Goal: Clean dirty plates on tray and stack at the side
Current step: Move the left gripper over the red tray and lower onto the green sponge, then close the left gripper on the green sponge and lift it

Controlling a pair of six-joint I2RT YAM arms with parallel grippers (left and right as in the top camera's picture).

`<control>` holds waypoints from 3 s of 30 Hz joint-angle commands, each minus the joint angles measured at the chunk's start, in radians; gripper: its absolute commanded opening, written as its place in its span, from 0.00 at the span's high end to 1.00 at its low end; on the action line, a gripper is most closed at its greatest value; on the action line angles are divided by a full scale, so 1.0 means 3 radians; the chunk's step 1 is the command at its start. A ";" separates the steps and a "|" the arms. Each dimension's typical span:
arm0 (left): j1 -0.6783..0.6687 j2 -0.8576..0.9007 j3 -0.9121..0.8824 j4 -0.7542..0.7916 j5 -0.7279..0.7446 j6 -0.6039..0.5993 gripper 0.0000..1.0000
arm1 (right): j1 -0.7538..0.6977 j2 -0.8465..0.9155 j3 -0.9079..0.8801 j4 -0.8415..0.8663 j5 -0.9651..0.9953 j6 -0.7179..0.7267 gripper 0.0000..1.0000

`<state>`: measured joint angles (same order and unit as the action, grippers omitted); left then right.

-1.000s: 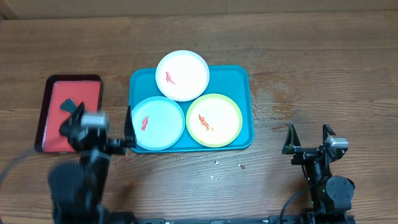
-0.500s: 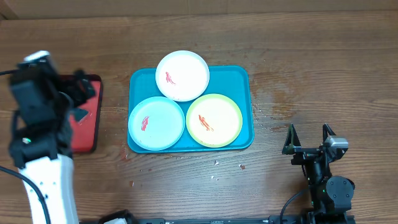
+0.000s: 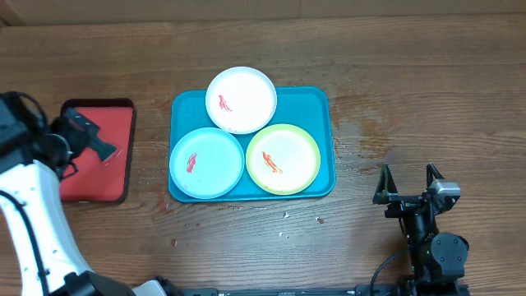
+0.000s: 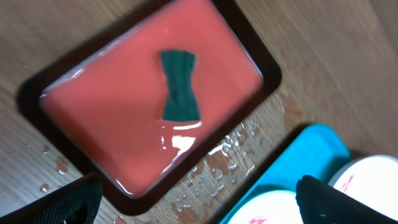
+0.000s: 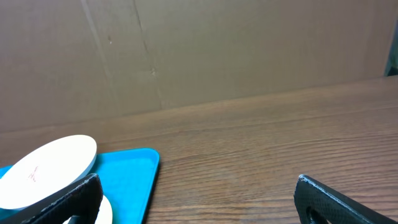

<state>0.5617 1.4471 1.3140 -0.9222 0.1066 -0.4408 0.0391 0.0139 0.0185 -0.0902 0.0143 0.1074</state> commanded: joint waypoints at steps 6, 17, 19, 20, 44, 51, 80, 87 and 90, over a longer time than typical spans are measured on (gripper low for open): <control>-0.0048 0.0393 0.0809 -0.0361 -0.0003 0.0198 0.00 | -0.0014 -0.0037 -0.0034 0.0022 -0.0004 -0.0013 0.00; -0.0051 0.1157 0.0753 -0.0407 -0.0200 -0.0219 0.00 | -0.0014 -0.0037 -0.0034 0.0022 -0.0004 -0.0014 0.00; -0.0062 0.1296 0.0753 -0.0389 -0.0175 -0.0220 0.02 | -0.0014 -0.0037 -0.0034 0.0022 -0.0004 -0.0013 0.00; -0.0070 0.1354 0.0753 -0.0369 -0.0177 -0.0217 0.03 | -0.0014 -0.0037 -0.0034 0.0022 -0.0004 -0.0013 0.00; -0.0238 0.2307 0.0753 -0.0102 -0.0245 0.0161 0.21 | -0.0013 -0.0037 -0.0034 0.0022 -0.0004 -0.0013 0.00; -0.0238 0.2333 0.0753 -0.0106 -0.0244 0.0159 0.76 | -0.0014 -0.0037 -0.0034 0.0022 -0.0004 -0.0013 0.00; -0.0238 0.2333 0.0753 0.0638 -0.0791 0.0174 0.58 | -0.0014 -0.0037 -0.0034 0.0022 -0.0004 -0.0013 0.00; -0.0238 0.2340 0.0753 0.0619 -0.0791 0.0174 0.93 | -0.0013 -0.0037 -0.0034 0.0022 -0.0004 -0.0013 0.00; -0.0238 0.2340 0.0753 0.0556 -0.0791 0.0174 0.80 | -0.0014 -0.0037 -0.0034 0.0022 -0.0004 -0.0013 0.00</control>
<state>0.4904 2.1342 1.5379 -0.7437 -0.1108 -0.3874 0.0391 0.0139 0.0185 -0.0906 0.0139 0.1074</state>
